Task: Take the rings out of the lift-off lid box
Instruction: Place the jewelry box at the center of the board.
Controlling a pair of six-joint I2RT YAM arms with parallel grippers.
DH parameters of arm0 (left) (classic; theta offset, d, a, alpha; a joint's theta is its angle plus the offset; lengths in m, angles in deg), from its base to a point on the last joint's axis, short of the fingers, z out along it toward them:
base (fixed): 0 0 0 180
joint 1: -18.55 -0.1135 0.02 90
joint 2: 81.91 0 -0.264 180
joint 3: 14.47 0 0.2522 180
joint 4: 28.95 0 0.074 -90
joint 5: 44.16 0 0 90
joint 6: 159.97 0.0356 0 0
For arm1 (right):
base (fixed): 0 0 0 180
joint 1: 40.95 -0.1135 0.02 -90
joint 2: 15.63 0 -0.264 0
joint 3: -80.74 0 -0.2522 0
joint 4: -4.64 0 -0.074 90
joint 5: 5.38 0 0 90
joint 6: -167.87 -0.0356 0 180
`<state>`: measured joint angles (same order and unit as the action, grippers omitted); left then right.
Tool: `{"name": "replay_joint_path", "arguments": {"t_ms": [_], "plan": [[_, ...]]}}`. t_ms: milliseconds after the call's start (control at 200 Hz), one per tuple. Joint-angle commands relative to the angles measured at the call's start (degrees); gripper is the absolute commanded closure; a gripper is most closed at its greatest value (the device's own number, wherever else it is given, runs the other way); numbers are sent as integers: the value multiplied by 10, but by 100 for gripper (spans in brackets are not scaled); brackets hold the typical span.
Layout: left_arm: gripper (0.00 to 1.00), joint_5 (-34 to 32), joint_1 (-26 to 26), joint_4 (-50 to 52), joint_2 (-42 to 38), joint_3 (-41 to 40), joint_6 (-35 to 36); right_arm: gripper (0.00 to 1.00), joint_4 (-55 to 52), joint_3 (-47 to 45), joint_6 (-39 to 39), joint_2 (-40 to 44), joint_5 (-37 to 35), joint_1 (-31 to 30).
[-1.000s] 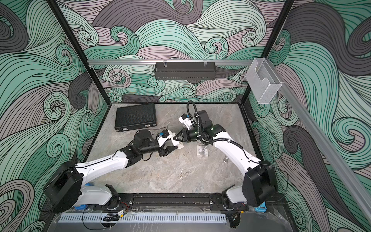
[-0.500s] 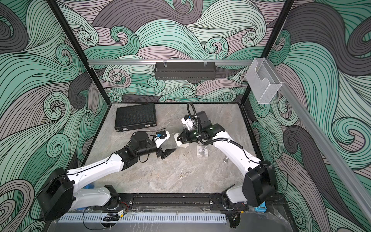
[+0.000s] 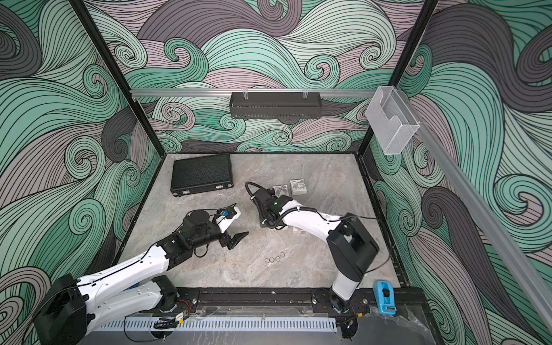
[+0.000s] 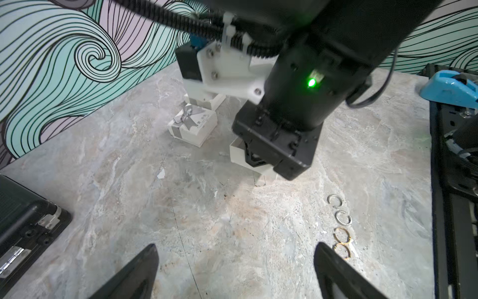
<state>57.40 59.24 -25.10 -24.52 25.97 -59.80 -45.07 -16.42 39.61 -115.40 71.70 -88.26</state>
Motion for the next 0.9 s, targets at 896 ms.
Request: {"name": "replay_joint_path", "arguments": {"t_ms": [896], "plan": [[6, -23, 4, 108, -102, -18, -56, 100, 38, -30, 550, 65, 155, 6]]}}
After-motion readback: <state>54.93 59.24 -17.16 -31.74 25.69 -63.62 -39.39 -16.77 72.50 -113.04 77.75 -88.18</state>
